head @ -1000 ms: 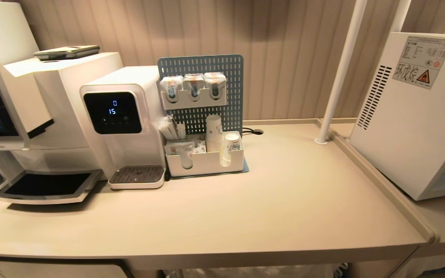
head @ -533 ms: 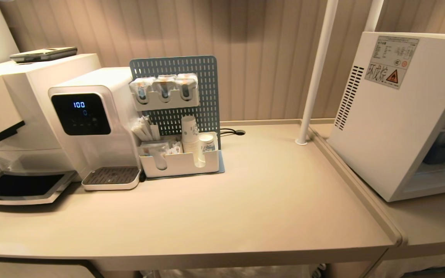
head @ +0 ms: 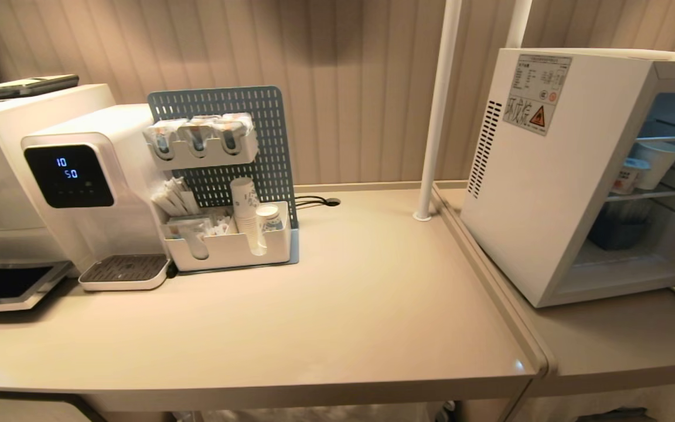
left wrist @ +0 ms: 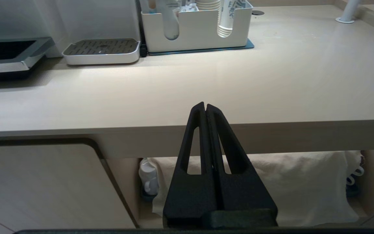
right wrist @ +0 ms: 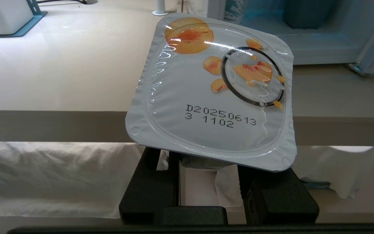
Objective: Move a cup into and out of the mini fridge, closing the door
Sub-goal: Put the yoghurt in the freezer
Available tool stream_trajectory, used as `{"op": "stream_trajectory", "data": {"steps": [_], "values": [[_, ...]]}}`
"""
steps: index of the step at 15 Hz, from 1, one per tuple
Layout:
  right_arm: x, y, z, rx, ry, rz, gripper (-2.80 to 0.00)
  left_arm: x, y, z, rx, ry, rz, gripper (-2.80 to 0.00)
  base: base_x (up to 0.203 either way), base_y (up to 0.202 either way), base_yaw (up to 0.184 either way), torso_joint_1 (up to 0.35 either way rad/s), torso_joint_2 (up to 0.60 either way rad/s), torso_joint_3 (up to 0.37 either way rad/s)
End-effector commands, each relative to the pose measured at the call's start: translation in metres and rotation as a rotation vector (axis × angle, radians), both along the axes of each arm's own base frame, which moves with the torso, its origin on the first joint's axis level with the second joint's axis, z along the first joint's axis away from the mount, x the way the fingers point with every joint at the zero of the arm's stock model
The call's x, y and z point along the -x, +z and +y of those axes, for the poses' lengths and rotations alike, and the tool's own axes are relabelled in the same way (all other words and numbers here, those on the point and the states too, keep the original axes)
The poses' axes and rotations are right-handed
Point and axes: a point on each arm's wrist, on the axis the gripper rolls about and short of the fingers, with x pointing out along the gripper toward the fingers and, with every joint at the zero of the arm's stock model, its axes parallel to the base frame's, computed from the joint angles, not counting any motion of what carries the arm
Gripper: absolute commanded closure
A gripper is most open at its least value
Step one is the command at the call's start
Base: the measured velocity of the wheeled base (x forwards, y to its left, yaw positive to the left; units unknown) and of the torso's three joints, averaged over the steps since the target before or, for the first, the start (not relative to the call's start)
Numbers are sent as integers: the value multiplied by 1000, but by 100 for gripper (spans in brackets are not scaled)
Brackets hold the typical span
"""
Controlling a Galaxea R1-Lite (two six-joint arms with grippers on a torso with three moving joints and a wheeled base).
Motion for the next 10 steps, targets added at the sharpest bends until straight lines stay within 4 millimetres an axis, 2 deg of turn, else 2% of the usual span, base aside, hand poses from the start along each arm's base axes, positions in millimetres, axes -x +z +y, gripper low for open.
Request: {"op": "stream_trajectory", "data": {"steps": [1, 10], "values": [[0, 0, 0, 1, 1, 1, 0, 0, 0, 0, 0, 0, 1, 0, 0, -196, 1, 2, 2, 7], [0, 0, 0, 1, 1, 1, 0, 0, 0, 0, 0, 0, 1, 0, 0, -194, -2, 2, 3, 3]]}}
